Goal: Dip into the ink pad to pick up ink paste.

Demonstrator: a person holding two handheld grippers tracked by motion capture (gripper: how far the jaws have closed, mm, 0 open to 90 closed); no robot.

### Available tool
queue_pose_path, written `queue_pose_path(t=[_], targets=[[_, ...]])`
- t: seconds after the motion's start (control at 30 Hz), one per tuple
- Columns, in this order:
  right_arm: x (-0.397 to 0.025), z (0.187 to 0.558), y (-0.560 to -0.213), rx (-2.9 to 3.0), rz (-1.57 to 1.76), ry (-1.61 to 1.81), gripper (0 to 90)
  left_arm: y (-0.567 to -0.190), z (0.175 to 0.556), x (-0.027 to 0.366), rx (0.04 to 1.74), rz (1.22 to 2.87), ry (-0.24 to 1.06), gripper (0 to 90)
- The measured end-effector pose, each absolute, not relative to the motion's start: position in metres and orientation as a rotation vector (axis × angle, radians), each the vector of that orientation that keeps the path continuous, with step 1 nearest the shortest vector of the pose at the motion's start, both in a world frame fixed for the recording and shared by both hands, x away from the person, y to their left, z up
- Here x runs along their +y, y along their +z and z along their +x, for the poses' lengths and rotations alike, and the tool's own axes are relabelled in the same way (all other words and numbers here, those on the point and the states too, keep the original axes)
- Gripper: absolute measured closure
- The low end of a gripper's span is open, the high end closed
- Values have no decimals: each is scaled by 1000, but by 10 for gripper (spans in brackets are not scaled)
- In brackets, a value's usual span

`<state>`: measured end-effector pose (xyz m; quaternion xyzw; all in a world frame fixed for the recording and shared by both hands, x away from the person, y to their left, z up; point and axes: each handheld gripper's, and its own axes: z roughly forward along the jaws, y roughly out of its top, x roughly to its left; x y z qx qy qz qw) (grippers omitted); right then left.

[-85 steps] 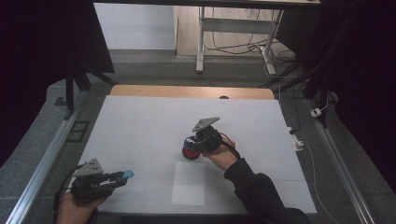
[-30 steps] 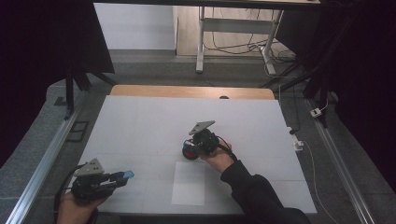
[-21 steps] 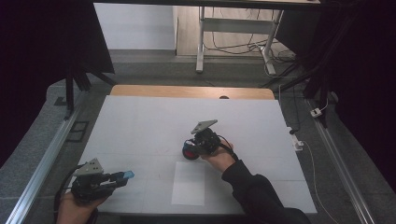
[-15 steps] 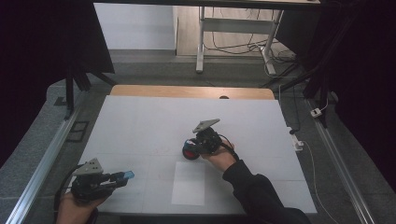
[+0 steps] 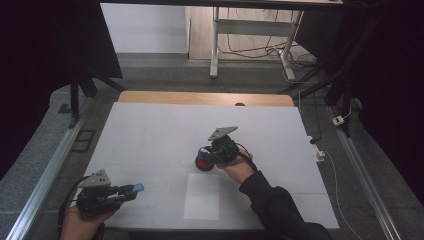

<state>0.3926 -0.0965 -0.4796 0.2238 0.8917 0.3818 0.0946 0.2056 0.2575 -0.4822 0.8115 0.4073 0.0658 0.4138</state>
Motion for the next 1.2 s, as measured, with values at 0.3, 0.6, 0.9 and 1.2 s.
queue_pose_path(t=[0.3, 0.6, 0.9, 1.2], targets=[[-101, 386, -469, 2651, 649, 1169, 704, -482, 205, 257, 1002, 2050, 166, 684], [-108, 376, -460, 2656, 614, 1207, 703, -482, 204, 256, 993, 2052, 169, 684], [-112, 365, -452, 2667, 576, 1240, 703, -482, 204, 255, 986, 2061, 174, 684], [-118, 356, -447, 2672, 558, 1240, 702, -482, 204, 255, 986, 2061, 175, 684]])
